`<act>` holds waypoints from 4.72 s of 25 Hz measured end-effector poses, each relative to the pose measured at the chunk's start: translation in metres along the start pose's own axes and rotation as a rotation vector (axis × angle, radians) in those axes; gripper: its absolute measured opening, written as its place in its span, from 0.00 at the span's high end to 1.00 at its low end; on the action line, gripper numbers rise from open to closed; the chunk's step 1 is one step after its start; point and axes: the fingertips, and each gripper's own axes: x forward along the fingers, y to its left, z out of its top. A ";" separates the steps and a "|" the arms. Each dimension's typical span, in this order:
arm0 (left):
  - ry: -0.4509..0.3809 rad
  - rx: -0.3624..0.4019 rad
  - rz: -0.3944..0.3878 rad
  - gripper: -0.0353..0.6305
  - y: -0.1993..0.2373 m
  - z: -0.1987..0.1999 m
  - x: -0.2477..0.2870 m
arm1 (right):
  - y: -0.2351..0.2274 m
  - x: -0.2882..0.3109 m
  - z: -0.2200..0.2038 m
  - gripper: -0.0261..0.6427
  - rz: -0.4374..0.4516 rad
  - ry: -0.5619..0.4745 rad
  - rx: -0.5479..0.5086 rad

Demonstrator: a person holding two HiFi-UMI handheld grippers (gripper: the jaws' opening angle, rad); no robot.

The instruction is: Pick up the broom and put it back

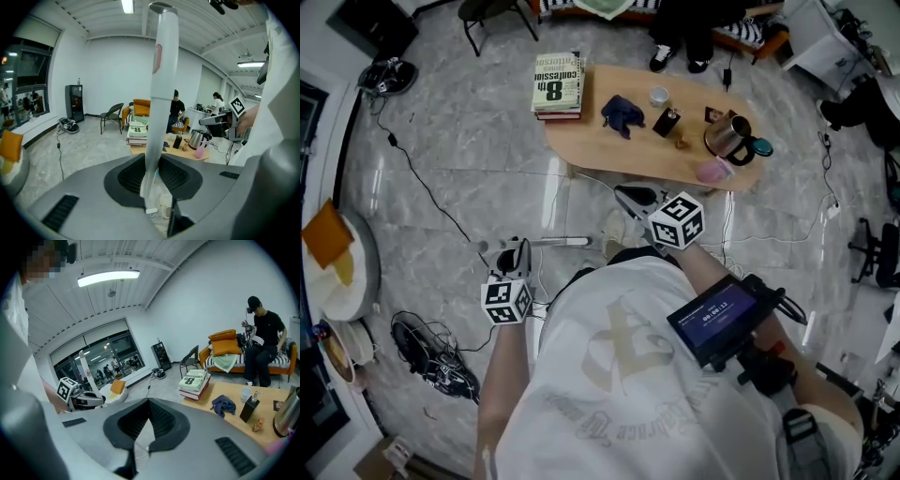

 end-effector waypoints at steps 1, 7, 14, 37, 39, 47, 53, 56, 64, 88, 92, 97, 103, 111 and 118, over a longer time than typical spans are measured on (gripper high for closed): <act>0.007 -0.001 -0.001 0.80 0.002 0.000 0.003 | -0.004 0.001 0.002 0.94 0.000 0.001 0.003; 0.033 0.000 0.002 0.81 0.006 0.015 0.041 | -0.043 0.013 0.006 0.94 -0.001 0.023 0.035; 0.079 0.032 -0.021 0.81 0.004 0.028 0.076 | -0.068 0.026 0.013 0.94 0.000 0.019 0.070; 0.256 0.269 -0.156 0.81 -0.017 0.062 0.164 | -0.150 -0.011 0.016 0.94 -0.112 -0.078 0.238; 0.283 0.300 -0.194 0.81 -0.018 0.057 0.171 | -0.153 -0.017 0.011 0.94 -0.148 -0.086 0.255; 0.401 0.398 -0.321 0.81 -0.019 0.031 0.202 | -0.158 -0.037 0.003 0.94 -0.294 -0.134 0.325; 0.442 0.421 -0.407 0.81 -0.018 0.026 0.227 | -0.146 -0.042 -0.001 0.94 -0.388 -0.150 0.361; 0.463 0.456 -0.458 0.81 -0.024 0.022 0.241 | -0.141 -0.047 -0.007 0.94 -0.434 -0.153 0.383; 0.517 0.536 -0.523 0.81 -0.030 0.007 0.261 | -0.133 -0.066 -0.015 0.94 -0.550 -0.174 0.429; 0.490 0.533 -0.594 0.81 -0.052 0.039 0.348 | -0.131 -0.082 -0.017 0.94 -0.670 -0.179 0.464; 0.488 0.526 -0.587 0.81 -0.053 0.044 0.359 | -0.131 -0.086 -0.017 0.94 -0.680 -0.178 0.468; 0.485 0.523 -0.591 0.81 -0.048 0.049 0.369 | -0.130 -0.089 -0.021 0.94 -0.686 -0.165 0.471; 0.492 0.529 -0.589 0.80 -0.044 0.045 0.374 | -0.128 -0.093 -0.025 0.94 -0.697 -0.153 0.475; 0.494 0.529 -0.571 0.77 -0.044 0.043 0.380 | -0.130 -0.099 -0.026 0.94 -0.686 -0.138 0.463; 0.480 0.506 -0.552 0.73 -0.049 0.043 0.375 | -0.133 -0.103 -0.029 0.94 -0.665 -0.127 0.452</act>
